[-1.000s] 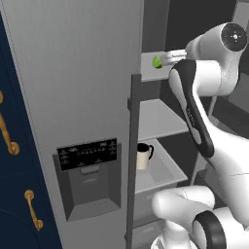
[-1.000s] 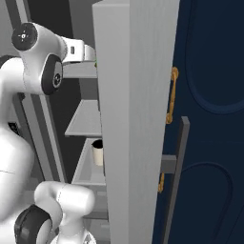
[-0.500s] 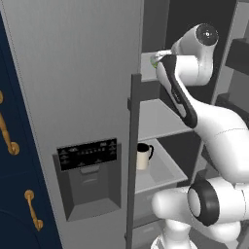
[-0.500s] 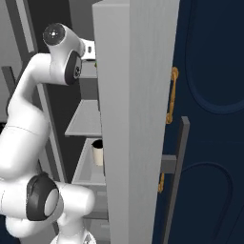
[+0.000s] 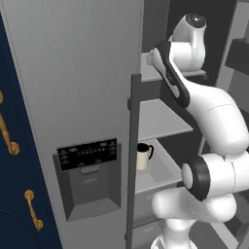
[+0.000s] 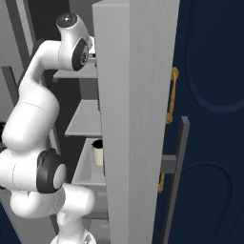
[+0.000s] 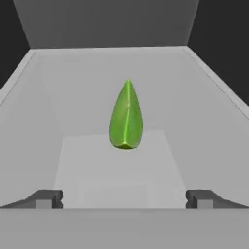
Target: Grab a lemon wedge from the fridge and one ice cube from the ice bowl, and put them in the glass of lemonade.
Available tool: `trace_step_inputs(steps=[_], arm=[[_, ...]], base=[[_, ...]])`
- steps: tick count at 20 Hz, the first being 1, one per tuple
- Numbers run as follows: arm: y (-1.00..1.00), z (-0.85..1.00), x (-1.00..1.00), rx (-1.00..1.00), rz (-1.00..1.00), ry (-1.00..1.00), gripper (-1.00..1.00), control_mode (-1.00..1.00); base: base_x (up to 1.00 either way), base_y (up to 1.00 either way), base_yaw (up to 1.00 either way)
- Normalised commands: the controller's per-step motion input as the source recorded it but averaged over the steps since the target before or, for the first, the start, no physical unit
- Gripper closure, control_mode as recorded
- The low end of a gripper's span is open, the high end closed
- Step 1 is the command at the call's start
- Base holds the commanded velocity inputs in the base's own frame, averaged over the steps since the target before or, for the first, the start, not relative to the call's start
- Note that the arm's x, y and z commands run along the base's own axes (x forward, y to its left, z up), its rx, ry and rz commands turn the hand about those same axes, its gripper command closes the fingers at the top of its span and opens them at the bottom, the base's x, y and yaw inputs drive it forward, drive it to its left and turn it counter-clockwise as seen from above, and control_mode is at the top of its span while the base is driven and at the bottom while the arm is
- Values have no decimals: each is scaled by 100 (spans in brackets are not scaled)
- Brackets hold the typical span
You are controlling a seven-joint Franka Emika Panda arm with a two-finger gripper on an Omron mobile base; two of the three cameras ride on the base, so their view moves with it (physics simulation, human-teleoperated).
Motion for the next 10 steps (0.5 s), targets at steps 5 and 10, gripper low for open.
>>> trace_step_inputs(steps=[5,10], arm=[[0,-29,57,0,0,5,-100,-100],[0,-9,55,0,0,-6,-100,-100]], base=[[0,0,0],[0,0,0]])
